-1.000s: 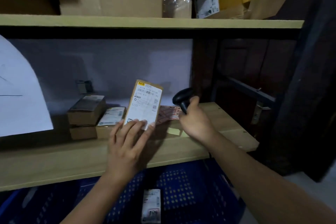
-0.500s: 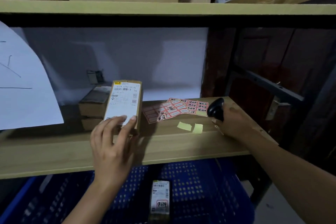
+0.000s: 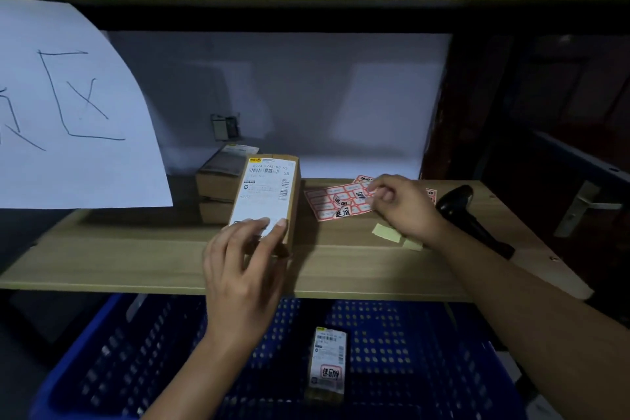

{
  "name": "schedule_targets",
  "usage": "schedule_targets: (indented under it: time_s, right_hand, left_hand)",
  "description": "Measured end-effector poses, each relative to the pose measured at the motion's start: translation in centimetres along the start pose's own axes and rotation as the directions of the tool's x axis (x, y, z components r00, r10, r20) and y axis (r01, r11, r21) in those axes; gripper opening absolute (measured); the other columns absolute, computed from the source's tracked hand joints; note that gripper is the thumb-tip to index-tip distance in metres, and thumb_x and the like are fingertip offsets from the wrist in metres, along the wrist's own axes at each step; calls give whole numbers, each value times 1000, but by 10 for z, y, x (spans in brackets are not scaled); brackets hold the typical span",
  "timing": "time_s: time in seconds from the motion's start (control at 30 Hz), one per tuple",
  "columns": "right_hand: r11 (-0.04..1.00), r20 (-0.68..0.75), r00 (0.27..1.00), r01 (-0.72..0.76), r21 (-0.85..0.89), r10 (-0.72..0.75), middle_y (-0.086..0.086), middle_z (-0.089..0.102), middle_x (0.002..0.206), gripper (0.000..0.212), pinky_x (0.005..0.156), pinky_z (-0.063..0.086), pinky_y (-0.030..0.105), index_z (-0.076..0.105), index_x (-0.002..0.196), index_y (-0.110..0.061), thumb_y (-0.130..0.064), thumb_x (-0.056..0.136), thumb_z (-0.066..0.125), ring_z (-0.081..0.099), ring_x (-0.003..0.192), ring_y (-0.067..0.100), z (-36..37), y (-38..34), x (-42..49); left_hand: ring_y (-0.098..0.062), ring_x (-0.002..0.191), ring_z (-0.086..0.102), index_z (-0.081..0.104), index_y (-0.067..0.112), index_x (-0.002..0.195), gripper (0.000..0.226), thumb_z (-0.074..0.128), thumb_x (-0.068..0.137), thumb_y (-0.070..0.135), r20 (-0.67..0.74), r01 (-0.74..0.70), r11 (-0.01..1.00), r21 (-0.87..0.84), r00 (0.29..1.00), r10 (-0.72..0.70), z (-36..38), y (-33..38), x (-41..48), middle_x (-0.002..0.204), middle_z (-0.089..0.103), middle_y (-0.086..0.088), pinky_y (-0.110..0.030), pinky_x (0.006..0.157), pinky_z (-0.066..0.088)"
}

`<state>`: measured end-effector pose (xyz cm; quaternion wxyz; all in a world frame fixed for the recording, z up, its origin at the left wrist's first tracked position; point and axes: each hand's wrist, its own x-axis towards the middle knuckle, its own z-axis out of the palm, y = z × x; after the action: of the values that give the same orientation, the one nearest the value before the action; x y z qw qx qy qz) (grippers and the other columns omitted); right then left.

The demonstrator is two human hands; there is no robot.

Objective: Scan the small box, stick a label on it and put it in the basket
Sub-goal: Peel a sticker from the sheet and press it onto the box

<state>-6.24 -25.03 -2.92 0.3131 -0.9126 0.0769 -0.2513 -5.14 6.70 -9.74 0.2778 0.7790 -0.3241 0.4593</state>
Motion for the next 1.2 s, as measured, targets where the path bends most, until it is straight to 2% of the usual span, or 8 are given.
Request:
schedule_targets:
  time_s: [0.27,0.43,0.7,0.8,0.87,0.97,1.07,1.2]
  right_hand:
    - [998,231,972,-55,18,50,-3,75,106,19,94,52,32,81,102,-20,-11,85,81,65,102,15,49,16,27]
    - [999,257,966,-32,9,29,-10,72,91,16,81,47,28,73,80,-28,-15,85,81,65,89,5,43,22,24]
    - [972,357,934,54,-230,33,7,72,94,11,73,54,42,56,90,-30,-28,96,64,68,87,35,29,11,17]
    - [973,306,952,64,-220,6,7,68,93,9,66,42,37,56,91,-23,-21,96,62,66,88,37,22,0,14]
    - [987,149,988,52,-150,-30,3,66,96,11,69,46,35,59,89,-23,-16,93,65,69,88,31,13,-16,10]
    - [975,3,999,-51,215,52,3,75,78,14,68,59,39,67,83,-24,-13,90,72,77,68,21,-9,-64,-3]
    - [828,206,978,-145,541,37,5,74,61,7,55,57,29,73,86,-11,-5,89,77,68,51,14,-27,-115,-27]
    - [821,339,940,-211,530,23,8,74,60,12,56,60,27,72,91,-1,-1,84,82,66,49,14,-30,-149,-49]
  left_hand:
    - [-32,130,55,60,21,144,58,79,90,16,10,-20,1000,6,1000,20,-12,6,-20,140,60,-9,-55,107,50]
    - [-31,133,54,58,21,146,61,79,89,17,42,-43,999,3,998,43,-11,10,-24,141,61,-9,-53,109,49]
    - [-30,135,53,56,22,148,62,78,90,24,72,-44,999,-15,996,45,-2,18,-27,143,59,-8,-54,107,49]
    - [-30,133,53,56,21,148,54,70,96,26,69,-50,999,-13,996,51,0,22,-26,143,58,-7,-57,105,51]
    - [-30,133,53,57,21,146,48,65,99,25,55,-65,998,-10,996,65,2,26,-25,142,58,-7,-58,103,53]
    - [-28,133,52,59,21,145,55,75,92,16,21,-100,995,21,995,100,7,30,-22,142,56,-5,-59,103,54]
    - [-26,133,52,63,22,143,68,85,81,6,-32,-113,992,60,993,115,14,35,-16,143,54,-4,-56,110,50]
    - [-23,135,49,62,23,143,75,91,76,5,-103,-135,990,45,985,139,20,41,-6,141,49,-9,-51,116,45]
